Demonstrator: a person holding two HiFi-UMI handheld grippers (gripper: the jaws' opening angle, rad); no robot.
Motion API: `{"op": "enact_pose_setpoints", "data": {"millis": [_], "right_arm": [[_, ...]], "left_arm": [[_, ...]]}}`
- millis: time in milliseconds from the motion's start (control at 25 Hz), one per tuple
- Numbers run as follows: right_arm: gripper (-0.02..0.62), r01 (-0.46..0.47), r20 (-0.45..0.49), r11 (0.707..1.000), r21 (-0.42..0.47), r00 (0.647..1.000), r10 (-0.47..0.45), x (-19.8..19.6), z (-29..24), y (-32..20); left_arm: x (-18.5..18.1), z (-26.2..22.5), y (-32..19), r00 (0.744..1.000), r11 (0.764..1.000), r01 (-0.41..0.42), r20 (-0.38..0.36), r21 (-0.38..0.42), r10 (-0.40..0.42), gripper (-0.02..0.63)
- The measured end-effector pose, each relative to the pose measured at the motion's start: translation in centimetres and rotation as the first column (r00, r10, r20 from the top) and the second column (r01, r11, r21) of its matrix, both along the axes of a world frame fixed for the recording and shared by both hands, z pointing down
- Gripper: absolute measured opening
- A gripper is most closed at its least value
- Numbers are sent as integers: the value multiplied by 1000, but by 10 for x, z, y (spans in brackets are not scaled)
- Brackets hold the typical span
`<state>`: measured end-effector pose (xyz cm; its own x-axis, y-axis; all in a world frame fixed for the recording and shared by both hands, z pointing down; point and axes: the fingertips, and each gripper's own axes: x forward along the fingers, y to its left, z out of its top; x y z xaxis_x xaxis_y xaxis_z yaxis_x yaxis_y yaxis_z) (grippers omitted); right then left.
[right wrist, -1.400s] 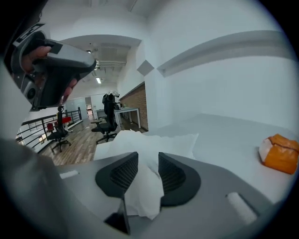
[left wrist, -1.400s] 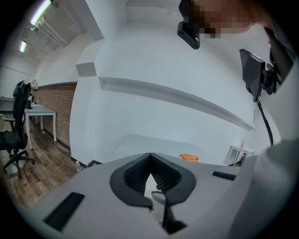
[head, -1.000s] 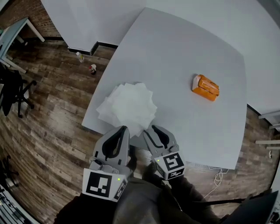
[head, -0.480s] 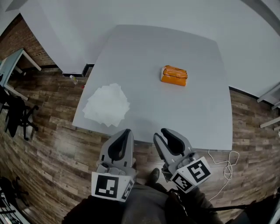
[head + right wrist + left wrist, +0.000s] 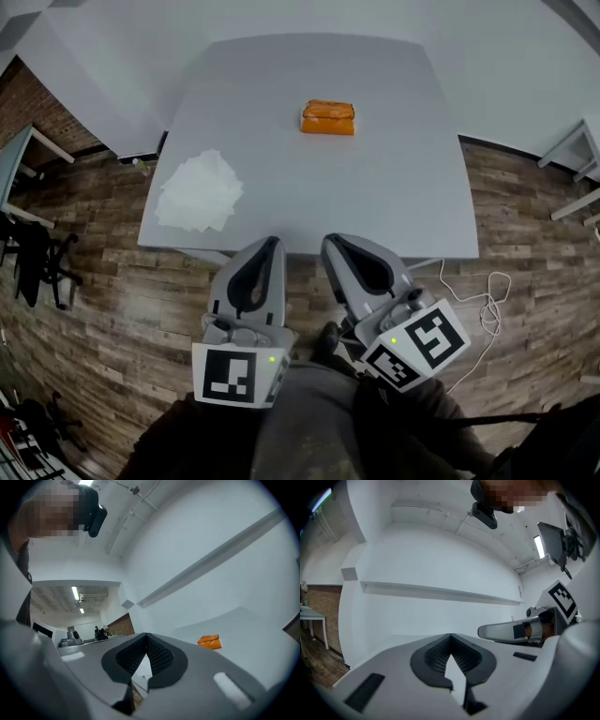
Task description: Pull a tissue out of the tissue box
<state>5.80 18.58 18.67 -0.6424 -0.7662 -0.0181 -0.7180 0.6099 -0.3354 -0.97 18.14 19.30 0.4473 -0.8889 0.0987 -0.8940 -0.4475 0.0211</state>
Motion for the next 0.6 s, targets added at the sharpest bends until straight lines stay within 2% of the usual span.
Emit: {"op": "enact_pose_setpoints", "data": {"millis": [120, 360, 600], "right_arm": [[3, -17, -11, 999, 35, 1000, 18, -5, -12, 6], [2, -44, -69, 995, 87, 996, 51, -14, -27, 21], [2, -66, -101, 993, 101, 992, 76, -19, -34, 24]], "left_arm": [[1, -13, -1, 1000, 998, -20, -15, 59, 21, 0], [5, -19, 6, 995, 993, -90, -42, 72, 93, 0], [3, -22, 8, 989, 989, -120, -72, 84, 126, 0]]}}
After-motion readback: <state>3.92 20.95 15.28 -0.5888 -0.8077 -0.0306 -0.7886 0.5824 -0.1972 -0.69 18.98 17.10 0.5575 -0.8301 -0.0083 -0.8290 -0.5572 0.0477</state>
